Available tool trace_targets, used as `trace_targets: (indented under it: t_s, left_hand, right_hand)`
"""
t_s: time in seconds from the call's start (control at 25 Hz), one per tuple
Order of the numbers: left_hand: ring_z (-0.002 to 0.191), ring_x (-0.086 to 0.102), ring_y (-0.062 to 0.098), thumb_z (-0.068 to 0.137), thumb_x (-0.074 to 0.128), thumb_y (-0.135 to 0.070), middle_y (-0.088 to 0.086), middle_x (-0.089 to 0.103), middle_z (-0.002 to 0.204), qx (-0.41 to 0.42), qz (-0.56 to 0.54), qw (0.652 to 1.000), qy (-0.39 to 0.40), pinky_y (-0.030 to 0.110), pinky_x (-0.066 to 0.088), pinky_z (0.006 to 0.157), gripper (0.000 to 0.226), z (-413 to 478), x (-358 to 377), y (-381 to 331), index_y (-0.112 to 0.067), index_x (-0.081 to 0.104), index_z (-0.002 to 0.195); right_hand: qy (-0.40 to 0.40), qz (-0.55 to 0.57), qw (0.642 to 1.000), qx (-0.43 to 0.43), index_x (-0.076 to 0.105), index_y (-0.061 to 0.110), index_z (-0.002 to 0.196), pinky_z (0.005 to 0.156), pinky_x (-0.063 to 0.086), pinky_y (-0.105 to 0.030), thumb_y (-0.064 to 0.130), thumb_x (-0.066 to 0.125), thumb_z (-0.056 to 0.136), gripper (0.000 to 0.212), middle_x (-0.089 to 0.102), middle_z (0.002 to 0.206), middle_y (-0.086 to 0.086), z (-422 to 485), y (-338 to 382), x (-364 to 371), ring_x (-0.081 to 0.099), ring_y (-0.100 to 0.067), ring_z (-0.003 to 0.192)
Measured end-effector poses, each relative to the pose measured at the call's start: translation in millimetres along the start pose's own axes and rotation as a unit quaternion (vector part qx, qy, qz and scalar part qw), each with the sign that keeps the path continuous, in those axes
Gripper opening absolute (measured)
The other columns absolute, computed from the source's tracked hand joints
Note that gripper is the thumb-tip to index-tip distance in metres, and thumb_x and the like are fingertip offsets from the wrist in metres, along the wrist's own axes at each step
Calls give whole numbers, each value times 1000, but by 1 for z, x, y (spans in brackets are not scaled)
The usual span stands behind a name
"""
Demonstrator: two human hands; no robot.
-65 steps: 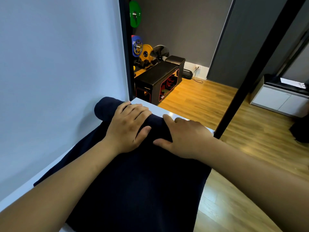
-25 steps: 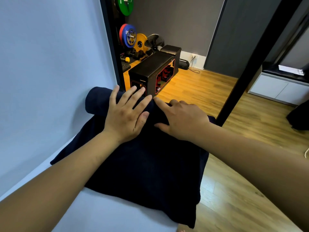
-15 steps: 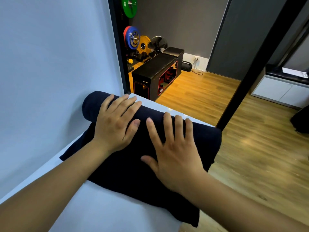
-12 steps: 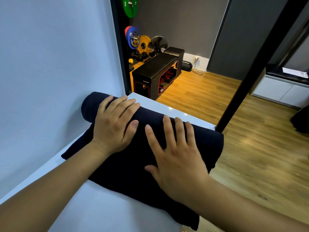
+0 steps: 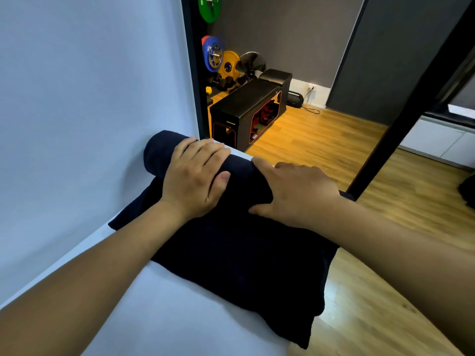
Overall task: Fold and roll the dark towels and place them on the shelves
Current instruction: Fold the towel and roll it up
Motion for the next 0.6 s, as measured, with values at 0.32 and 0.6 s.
trace_targets:
  t_s: [0.32,0.6]
  left_hand:
    - [132,48,27,100,26,-42,10,57,137,13,8,998,61,50,27,114,54,13,9,6,-10,55,133]
    - [124,54,30,101,23,-44,12,60,132,57,8,997,46,49,35,108,59,-11,-21,-6,-7,58,131]
  right_hand:
    - [-102,-97,990,29,10,24,151,70,43,-40,58,53,91,82,54,124,-14,1,10,9,59,-35,100]
    - [-39,-122,991,29,-19,17,152,113,11,-62,57,30,99,82,1,156,-30,-59,69,15,12,-53,139]
Point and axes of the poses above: each hand's wrist, its own z-axis towards the middle knuckle, its own x-axis out of the palm, y = z × x, the point moved 4 cm from there along z, towards the middle knuckle
